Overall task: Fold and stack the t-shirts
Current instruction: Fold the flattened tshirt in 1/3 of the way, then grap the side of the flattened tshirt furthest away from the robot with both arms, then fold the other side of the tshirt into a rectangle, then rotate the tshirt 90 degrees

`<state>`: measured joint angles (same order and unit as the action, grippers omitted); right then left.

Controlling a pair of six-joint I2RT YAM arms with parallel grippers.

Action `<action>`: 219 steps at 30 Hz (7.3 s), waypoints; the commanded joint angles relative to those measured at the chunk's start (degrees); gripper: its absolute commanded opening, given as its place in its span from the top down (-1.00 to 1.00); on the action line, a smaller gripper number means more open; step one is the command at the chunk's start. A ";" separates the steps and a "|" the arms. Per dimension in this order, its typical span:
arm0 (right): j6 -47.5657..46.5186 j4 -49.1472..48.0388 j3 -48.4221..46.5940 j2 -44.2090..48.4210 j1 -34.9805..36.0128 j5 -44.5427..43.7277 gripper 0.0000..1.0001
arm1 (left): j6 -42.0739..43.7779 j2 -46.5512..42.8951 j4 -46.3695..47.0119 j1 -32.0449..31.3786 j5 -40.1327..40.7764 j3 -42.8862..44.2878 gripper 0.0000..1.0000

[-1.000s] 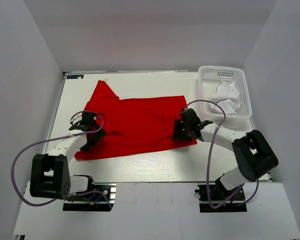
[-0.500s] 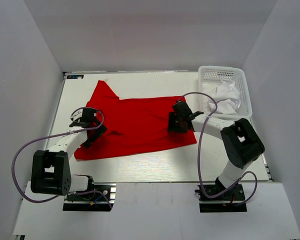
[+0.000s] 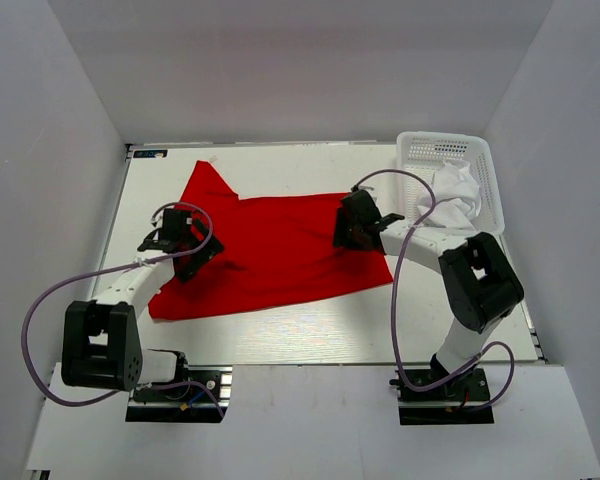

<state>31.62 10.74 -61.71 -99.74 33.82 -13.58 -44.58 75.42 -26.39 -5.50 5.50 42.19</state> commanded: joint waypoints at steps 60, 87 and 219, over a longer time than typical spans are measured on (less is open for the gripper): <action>-6.56 5.86 -26.86 -11.94 -6.14 -12.61 -0.52 | 18.83 55.26 -7.01 1.62 8.31 78.37 -0.99; -6.13 5.16 -50.26 -36.31 -11.50 -4.61 -0.52 | 21.99 75.40 1.61 2.68 6.56 91.49 -0.10; -29.60 -13.11 15.30 11.41 31.39 26.34 -0.81 | 12.75 82.44 19.64 -8.83 -11.56 91.93 -1.00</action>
<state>3.57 -3.84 -45.25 -91.94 64.36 13.76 -32.60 158.95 -0.47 -15.51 -10.79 136.59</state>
